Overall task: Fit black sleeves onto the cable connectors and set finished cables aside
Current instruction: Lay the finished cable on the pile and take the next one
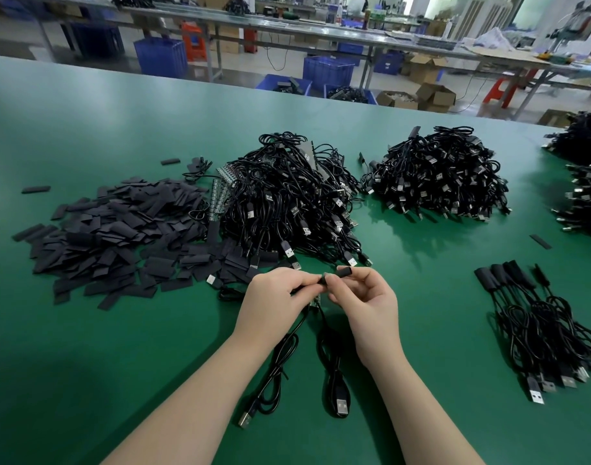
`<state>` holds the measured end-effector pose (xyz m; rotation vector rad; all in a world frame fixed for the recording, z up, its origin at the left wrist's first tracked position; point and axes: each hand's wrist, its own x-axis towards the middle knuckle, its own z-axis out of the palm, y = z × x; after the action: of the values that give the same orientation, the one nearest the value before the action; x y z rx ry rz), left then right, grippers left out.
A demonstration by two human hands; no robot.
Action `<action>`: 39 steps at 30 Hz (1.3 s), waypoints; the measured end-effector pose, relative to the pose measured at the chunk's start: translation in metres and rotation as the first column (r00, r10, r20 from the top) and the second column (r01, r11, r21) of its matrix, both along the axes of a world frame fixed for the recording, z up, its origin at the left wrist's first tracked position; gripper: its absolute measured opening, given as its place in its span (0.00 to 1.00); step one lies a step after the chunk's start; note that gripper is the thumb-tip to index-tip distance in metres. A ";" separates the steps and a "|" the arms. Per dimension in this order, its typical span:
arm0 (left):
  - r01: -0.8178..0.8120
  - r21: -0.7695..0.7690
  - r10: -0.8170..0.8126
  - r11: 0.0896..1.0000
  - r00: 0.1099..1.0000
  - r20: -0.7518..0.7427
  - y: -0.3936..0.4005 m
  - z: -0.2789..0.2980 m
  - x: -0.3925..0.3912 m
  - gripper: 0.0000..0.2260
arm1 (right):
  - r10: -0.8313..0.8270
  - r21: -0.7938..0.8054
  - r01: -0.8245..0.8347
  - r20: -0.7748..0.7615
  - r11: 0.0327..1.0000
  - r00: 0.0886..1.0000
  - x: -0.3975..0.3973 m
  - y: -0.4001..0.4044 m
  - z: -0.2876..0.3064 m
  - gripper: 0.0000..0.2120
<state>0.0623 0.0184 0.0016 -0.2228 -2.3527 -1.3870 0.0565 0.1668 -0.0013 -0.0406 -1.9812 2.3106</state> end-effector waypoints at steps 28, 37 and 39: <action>0.002 0.004 -0.003 1.000 0.995 0.101 -0.002 0.000 -0.003 0.13 | -0.037 0.322 0.086 -0.154 0.943 0.987 0.007 -0.008 -0.002 0.22; -0.007 -0.104 0.014 0.995 0.998 0.058 -0.001 0.002 -0.001 0.15 | -0.039 0.228 0.049 -0.047 0.972 0.998 0.002 -0.004 0.003 0.10; -0.041 -0.204 0.043 0.978 0.999 0.003 -0.001 0.002 -0.002 0.14 | -0.066 0.124 0.066 -0.003 0.990 0.998 0.001 -0.001 0.006 0.11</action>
<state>0.0608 0.0172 0.0036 -0.2241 -2.4909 -1.1287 0.0576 0.1659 0.0042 -0.0969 -2.0861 2.1443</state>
